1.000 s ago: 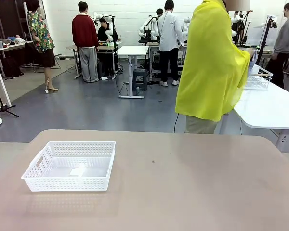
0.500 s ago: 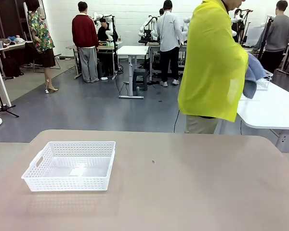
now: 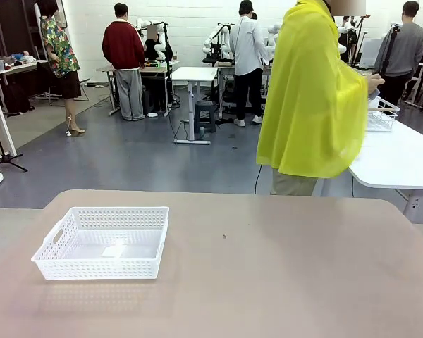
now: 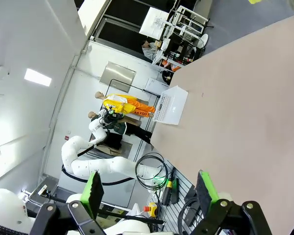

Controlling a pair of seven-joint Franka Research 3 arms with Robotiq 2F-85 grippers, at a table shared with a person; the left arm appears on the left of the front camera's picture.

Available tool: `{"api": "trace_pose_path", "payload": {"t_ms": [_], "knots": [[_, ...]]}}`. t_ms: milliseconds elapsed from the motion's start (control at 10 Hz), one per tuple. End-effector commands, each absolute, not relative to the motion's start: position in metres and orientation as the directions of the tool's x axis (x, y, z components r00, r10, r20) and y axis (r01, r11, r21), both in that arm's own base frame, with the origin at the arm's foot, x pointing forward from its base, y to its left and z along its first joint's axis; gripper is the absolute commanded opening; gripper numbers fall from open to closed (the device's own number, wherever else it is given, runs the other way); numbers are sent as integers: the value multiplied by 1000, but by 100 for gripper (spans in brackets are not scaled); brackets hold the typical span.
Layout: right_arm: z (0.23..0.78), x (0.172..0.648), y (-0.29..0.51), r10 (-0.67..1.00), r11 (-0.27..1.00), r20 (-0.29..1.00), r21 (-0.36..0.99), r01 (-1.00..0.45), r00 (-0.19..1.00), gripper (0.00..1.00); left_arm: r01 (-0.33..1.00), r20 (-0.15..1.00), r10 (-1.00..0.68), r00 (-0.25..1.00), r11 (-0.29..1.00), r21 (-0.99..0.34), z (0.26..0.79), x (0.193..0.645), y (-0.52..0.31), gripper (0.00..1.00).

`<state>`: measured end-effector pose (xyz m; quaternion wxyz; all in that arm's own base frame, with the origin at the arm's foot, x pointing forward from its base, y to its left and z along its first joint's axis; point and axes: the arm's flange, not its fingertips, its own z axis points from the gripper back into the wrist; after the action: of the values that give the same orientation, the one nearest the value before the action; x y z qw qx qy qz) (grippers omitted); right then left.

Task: Clean and organize the cups into the basket.
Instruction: Pick up the Organizing basket and move it to the center of the table, then pick up the Reusable plastic cup from the right side of the table and place it inside the Organizing basket.

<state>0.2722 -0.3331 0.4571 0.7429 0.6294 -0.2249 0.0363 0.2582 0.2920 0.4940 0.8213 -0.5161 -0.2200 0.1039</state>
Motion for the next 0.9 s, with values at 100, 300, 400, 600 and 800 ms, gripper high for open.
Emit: {"api": "trace_pose_path", "payload": {"t_ms": [100,300,400,600,800], "knots": [[458,270,-336,-234,208,378,919,-334,896,100,76,268,402,876,432,-898,494,257,292,100],[458,270,-336,-234,208,378,919,-334,896,100,76,268,402,876,432,-898,494,257,292,100],[458,270,-336,-234,208,378,919,-334,896,100,76,268,402,876,432,-898,494,257,292,100],[458,270,-336,-234,208,378,919,-334,896,100,76,268,402,876,432,-898,494,257,292,100],[458,270,-336,-234,208,378,919,-334,896,100,76,268,402,876,432,-898,494,257,292,100]]}}
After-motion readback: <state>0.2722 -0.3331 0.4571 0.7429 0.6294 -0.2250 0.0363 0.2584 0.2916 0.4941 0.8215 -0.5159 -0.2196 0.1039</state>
